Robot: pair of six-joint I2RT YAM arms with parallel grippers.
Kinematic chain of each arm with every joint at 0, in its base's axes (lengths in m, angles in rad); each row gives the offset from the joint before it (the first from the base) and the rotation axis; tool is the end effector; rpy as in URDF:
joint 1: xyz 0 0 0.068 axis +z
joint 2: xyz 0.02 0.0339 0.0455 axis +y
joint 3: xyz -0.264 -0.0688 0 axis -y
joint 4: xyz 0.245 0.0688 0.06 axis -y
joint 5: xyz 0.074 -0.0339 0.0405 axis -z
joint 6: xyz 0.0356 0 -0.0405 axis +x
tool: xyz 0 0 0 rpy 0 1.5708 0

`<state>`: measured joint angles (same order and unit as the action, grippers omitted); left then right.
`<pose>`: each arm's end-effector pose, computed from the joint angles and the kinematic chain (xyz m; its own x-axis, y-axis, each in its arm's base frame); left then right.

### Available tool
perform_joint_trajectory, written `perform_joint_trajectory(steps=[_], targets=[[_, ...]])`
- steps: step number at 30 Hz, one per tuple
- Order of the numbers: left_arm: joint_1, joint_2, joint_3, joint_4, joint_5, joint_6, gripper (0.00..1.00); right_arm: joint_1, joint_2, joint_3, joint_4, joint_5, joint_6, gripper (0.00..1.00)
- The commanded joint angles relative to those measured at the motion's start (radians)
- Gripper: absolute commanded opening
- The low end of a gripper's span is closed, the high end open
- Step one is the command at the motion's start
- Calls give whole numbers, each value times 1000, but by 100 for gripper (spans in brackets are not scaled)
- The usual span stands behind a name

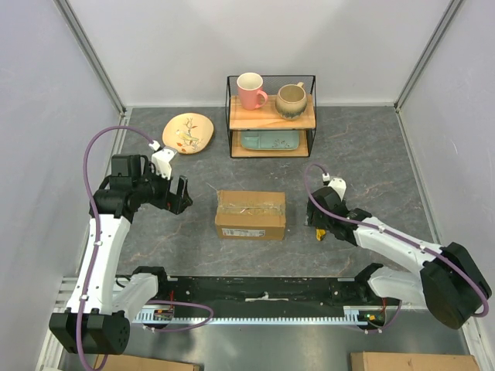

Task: Unpack the express box
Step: Pick up the knife from the center of the board.

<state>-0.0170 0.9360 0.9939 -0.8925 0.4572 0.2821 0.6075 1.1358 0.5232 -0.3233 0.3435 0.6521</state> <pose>0.1754 -0.0187 0.3216 -0.6249 0.2604 -0.7360 0.5056 0.8534 -0.1273 0.1772 0.1086 0.1746 -0.7521 0.1731 -0.6359 0.1043 0.9840 0.1444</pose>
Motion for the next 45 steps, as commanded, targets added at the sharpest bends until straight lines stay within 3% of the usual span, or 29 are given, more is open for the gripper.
perform_joint_trajectory(steps=[1,5,12,17,20,27,31,34,42,45], targets=[[5,-9,46,-29,47,32,100,32,41,-32,50,71,64,70],[5,-17,60,-45,52,34,100,60,84,-9,27,129,98,58],[5,-42,66,-74,41,48,100,86,127,-5,20,149,139,46],[5,-55,86,-103,49,51,100,123,88,-2,4,179,159,23],[5,-57,112,-129,70,60,100,143,22,27,-32,215,158,18],[5,-31,202,-193,150,126,100,207,-136,213,-100,223,-43,18],[3,4,284,-308,366,218,100,303,-175,322,-105,180,-263,19],[3,46,342,-382,488,282,100,394,-180,373,-106,187,-342,20],[2,162,414,-491,629,350,100,690,-35,547,-135,345,-497,20],[2,202,437,-614,673,463,100,791,67,633,-155,397,-541,19]])
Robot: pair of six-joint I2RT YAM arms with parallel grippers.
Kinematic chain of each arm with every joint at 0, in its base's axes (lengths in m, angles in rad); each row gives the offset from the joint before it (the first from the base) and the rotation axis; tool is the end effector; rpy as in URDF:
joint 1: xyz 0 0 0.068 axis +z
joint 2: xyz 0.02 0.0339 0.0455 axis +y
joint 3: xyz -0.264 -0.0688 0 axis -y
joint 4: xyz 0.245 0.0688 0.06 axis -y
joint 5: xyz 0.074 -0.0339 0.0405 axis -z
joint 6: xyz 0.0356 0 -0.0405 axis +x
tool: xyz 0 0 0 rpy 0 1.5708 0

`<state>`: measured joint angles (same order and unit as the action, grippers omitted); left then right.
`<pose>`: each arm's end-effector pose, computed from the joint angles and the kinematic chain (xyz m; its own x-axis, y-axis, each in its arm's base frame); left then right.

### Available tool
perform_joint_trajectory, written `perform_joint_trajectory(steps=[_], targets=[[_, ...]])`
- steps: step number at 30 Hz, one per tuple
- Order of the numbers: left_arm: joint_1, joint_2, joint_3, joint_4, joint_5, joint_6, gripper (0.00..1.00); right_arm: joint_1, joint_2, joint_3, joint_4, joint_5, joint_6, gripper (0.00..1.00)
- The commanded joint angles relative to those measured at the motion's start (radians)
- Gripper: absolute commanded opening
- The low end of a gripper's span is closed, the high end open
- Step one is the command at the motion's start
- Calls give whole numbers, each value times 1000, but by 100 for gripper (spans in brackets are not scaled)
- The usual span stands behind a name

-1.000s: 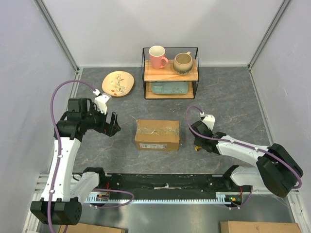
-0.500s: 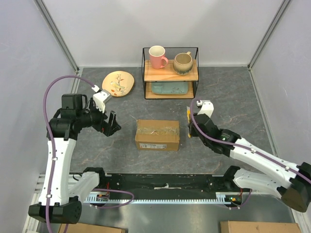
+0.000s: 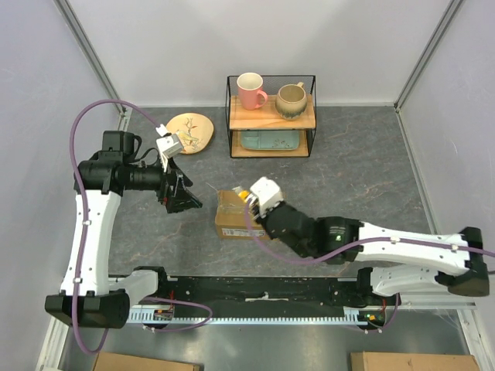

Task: Unpack the express box
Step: Pick up the knife from the center of the board.

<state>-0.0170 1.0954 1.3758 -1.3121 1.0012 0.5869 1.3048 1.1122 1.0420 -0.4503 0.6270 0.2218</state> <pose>0.1653 -0.0328 0.3937 -0.4700 0.3067 -0.8277 0.8427 0.4348 -0.3175 0.0835 0.2270 0.3418 -0.2700 -0.3132 -0.9105 -0.6029 0.7923 -0.0938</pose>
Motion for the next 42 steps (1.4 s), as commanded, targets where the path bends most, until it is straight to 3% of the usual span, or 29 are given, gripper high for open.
perform_joint_trajectory(steps=[1,8,14,21,35,42], targets=[[2,49,60,-226,138,197,100,128,133,153,-33,119,-122,18],[-8,3,22,-226,135,248,100,214,241,274,-59,114,-191,16],[-57,-23,-7,-226,201,275,100,244,262,280,-68,157,-255,14],[-234,61,-64,-226,192,261,100,251,259,282,-93,207,-341,13],[-356,178,-53,-225,192,281,100,320,276,297,-208,238,-357,12],[-405,193,-81,-226,169,278,87,320,285,317,-199,243,-400,12]])
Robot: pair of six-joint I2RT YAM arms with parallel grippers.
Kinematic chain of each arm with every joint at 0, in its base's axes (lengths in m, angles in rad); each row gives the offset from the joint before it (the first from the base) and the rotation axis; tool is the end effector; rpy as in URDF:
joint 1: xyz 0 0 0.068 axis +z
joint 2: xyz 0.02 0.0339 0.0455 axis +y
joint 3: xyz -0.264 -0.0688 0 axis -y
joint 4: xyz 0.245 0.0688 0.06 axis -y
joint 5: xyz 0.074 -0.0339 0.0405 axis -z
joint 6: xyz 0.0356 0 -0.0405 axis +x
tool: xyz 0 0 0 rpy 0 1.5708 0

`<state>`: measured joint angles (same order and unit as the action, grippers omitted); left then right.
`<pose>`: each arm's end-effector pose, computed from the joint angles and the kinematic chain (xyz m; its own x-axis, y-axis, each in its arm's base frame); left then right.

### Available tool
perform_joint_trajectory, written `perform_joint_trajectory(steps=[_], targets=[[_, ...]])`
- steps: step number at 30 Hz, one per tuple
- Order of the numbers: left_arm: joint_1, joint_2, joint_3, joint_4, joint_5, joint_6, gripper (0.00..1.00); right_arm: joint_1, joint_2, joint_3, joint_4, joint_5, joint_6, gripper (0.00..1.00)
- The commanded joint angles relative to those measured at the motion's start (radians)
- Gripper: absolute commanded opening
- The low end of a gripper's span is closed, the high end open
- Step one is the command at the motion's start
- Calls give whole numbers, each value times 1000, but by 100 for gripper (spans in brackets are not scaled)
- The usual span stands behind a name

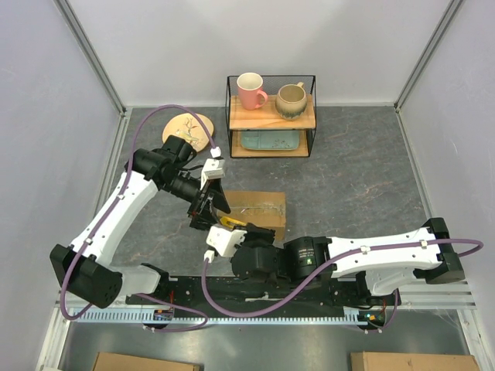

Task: Unpack the express box
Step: Pick up the knife from the center of the board.

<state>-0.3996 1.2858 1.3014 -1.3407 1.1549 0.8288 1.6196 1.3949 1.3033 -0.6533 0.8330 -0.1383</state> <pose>0.1820 -0.1122 0.3449 -0.3369 0.4655 -0.8184 0.9034 -0.0852 -0.4203 0.0119 0.2962 0.3444 0.1290 -0.7410 -0.6590 -0.6872 0.4123 -0.5982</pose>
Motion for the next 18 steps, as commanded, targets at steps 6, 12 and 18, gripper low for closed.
perform_joint_trajectory(steps=[6,12,18], targets=[[-64,7,-13,-198,-7,24,70,11,9,65,-2,40,-60,12],[-84,24,6,-198,-17,12,39,31,23,73,-34,54,-66,11],[-88,32,9,-198,-37,15,9,43,23,76,-60,49,-54,13]])
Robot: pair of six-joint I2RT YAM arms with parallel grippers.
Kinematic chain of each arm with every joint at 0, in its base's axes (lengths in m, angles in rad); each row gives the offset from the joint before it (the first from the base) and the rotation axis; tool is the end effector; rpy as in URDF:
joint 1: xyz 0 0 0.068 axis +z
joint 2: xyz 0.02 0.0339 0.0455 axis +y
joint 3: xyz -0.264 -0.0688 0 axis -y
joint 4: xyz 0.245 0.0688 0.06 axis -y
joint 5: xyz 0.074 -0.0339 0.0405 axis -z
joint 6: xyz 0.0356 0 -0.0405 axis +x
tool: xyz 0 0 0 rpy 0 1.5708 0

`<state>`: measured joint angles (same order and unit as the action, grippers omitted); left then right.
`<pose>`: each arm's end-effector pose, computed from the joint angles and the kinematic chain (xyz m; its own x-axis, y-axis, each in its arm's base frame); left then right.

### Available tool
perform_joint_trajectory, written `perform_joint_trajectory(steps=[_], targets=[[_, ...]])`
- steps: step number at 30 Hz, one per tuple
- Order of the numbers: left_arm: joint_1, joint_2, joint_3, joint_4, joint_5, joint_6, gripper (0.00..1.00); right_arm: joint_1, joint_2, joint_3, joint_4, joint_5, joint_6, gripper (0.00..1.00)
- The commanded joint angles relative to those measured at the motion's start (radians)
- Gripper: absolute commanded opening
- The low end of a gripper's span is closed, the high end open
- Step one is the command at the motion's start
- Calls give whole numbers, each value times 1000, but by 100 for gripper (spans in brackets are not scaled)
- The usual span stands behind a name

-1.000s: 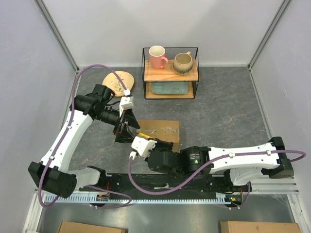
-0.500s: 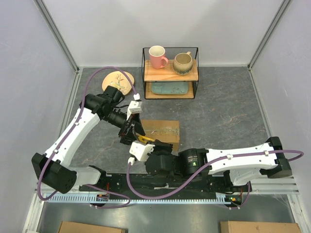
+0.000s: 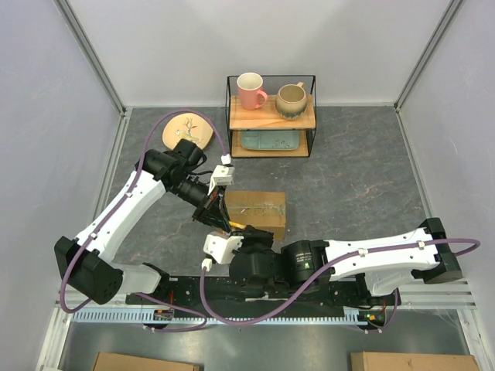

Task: Unpack the express box
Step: Pick up the knife from the center of the board.

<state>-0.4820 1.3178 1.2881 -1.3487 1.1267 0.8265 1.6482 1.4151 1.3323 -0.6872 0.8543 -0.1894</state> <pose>0.1780 -0.1294 0.3341 -0.3302 0.5294 -0.7815 0.8783 -0.1310 -0.4598 0.0037 0.2993 0.3460 0.1840 -0.7737 -0.6062 -0.6741 0.3496 -0.6507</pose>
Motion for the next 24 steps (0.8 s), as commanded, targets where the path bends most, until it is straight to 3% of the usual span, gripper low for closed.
perform_joint_trajectory(steps=[1,2,4,7,8,13,19,24], targets=[[-6,0,23,-190,-7,20,6,15,2,48,-29,29,5,13],[-6,-3,22,-190,-8,22,2,16,2,47,-34,31,13,18],[-7,-2,27,-188,-5,22,2,16,-1,45,-32,40,30,25],[-4,8,52,-172,10,5,2,15,-24,42,-5,75,61,45],[-1,12,63,-156,19,-15,2,10,-45,42,14,81,76,58],[83,18,171,-46,119,-124,2,-105,-177,73,55,-7,148,83],[252,1,237,152,359,-346,2,-335,-347,30,147,-282,275,96],[284,-41,217,308,461,-498,2,-416,-375,7,198,-466,343,98]])
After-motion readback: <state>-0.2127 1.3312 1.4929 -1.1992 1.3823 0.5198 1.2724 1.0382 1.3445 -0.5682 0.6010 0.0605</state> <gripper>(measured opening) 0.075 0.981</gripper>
